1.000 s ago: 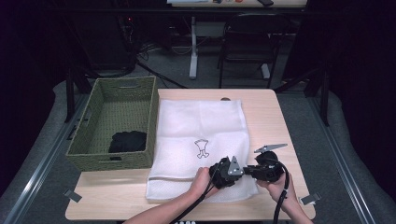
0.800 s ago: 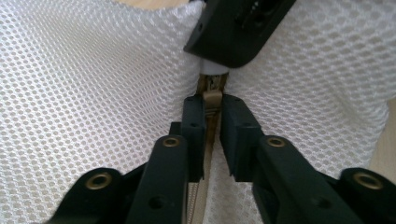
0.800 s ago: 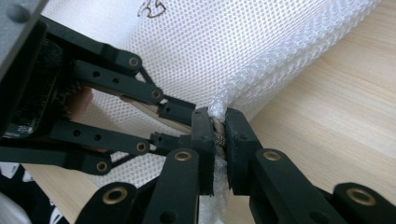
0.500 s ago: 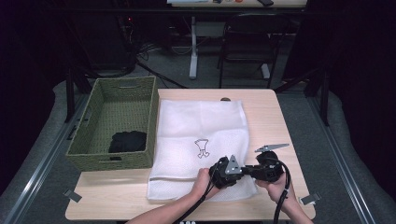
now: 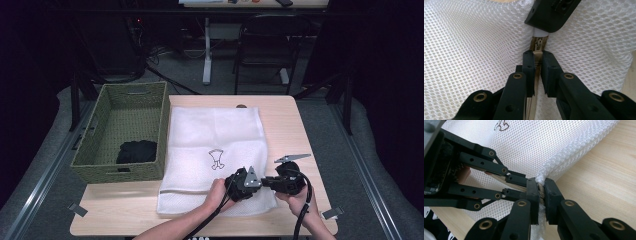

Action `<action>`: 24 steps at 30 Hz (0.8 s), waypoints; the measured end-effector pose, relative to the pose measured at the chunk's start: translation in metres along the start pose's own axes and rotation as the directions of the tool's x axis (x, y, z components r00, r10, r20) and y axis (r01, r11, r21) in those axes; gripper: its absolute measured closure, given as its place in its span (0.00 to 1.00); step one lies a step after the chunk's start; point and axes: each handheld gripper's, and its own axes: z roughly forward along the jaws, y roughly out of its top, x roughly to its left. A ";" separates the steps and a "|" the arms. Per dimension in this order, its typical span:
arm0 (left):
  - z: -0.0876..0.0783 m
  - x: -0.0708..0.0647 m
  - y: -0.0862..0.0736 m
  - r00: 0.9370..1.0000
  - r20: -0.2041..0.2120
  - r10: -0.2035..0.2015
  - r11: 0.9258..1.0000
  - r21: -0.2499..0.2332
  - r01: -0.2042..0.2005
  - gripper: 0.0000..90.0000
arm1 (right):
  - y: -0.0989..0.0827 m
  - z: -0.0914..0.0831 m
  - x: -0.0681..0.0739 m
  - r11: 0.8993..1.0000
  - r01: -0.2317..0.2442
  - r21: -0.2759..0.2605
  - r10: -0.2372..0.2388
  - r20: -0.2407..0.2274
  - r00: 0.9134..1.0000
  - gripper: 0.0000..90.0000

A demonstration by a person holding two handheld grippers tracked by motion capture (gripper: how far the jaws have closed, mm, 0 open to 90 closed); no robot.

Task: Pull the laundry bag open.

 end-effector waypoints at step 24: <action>-0.013 0.008 -0.014 1.000 -0.020 0.011 0.997 0.082 -0.009 0.92 | 0.000 -0.004 -0.005 1.000 0.019 0.004 -0.019 0.052 0.998 0.93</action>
